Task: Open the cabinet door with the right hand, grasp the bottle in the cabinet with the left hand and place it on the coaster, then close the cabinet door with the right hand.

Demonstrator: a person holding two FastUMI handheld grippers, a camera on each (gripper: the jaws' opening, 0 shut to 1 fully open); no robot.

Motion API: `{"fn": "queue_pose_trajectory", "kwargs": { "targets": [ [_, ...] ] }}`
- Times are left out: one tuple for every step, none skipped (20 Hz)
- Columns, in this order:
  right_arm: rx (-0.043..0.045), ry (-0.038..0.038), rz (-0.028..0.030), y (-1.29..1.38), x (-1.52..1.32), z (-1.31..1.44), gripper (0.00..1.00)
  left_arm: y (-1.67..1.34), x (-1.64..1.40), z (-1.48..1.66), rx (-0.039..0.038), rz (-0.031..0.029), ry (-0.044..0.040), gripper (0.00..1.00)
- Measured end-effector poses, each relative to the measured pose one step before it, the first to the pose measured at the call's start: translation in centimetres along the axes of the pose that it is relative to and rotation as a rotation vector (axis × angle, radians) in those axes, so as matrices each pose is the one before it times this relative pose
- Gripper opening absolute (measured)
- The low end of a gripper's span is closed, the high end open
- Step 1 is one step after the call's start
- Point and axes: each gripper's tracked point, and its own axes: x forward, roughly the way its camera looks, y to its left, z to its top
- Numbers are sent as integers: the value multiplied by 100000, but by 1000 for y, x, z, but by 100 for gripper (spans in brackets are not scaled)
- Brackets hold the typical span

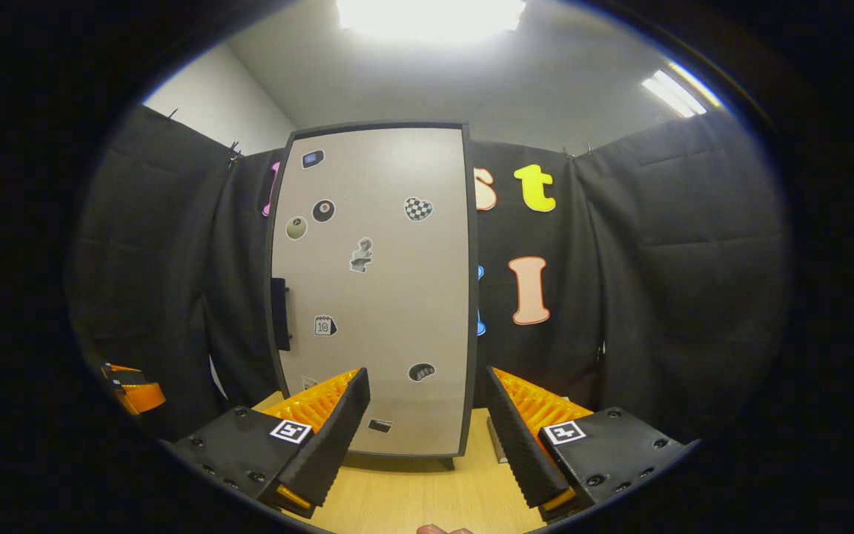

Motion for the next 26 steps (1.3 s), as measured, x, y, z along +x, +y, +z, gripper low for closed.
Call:
{"fn": "queue_pose_trajectory", "kwargs": {
  "targets": [
    [600, 213, 1227, 521, 266, 216, 97, 184, -200, 56, -51, 911, 346, 87],
    [205, 28, 1344, 512, 470, 312, 97, 205, -253, -29, -321, 1207, 425, 87],
    [-326, 669, 1159, 483, 590, 179, 97, 162, -131, 33, -411, 780, 267, 87],
    [-702, 1659, 1428, 486, 691, -116, 97, 38, -117, -81, -546, 889, 421, 87],
    [73, 594, 1834, 587, 500, 180, 97, 174, -102, -46, -729, 1229, 718, 87],
    [732, -1220, 3054, 761, 607, 564, 98, 185, -94, 49, -829, 1578, 197, 87],
    [246, -1208, 3036, 799, 784, 565, 98, 191, -83, 254, -451, 1836, -382, 88],
    [-442, -666, 2322, 495, 841, 231, 98, 222, -29, 142, 189, 2416, 75, 88],
    [-543, 424, 2180, 494, 949, 110, 98, 407, -28, 47, 611, 3146, 665, 87],
    [129, 218, 2703, 583, 927, 12, 98, 271, -67, 213, 385, 2615, -279, 87],
    [768, -385, 2235, 516, 810, 261, 98, 43, 70, 304, -77, 1925, -137, 88],
    [1461, -9, 2261, 384, 1170, 202, 97, -88, 82, 53, -72, 1442, -59, 87],
    [1567, 343, 2435, 423, 961, 126, 97, 68, 192, 49, 211, 1837, 32, 87],
    [1297, 742, 2208, 341, 804, -16, 97, 190, 197, -198, 305, 2472, 506, 87],
    [1175, 484, 2466, 302, 976, 149, 97, 21, 139, -26, 213, 2146, 115, 87],
    [912, 534, 1827, 195, 846, 31, 97, -117, 57, -85, 68, 1763, 82, 87],
    [1279, 1444, 1683, 177, 730, -9, 97, -168, 40, -158, 226, 1636, 861, 87],
    [1573, 1002, 2046, 345, 587, -18, 97, -203, -32, -298, 307, 1424, 654, 88],
    [1381, 411, 2224, 416, 567, 146, 98, -147, 43, -164, 38, 1313, 393, 88],
    [623, -160, 1423, 263, 543, 140, 97, -180, -10, -333, -294, 764, 786, 87],
    [221, 87, 1102, 322, 439, 30, 100, -161, -46, -225, -432, 288, 915, 87],
    [44, -223, 1306, 514, 408, 77, 100, -229, 19, -104, -263, -149, 266, 87],
    [-228, -584, 874, 448, 462, 213, 99, -40, 95, 92, 101, -169, -232, 87],
    [-444, -576, 274, 347, 335, 218, 97, 347, 102, 63, 350, 592, -347, 87],
    [-214, -31, 133, 403, 440, 121, 97, 654, 225, 346, 572, 1809, -1359, 87],
    [-91, 156, 206, 461, 597, 32, 97, 887, 66, 588, 326, 1987, -2251, 87]
  ]
}}
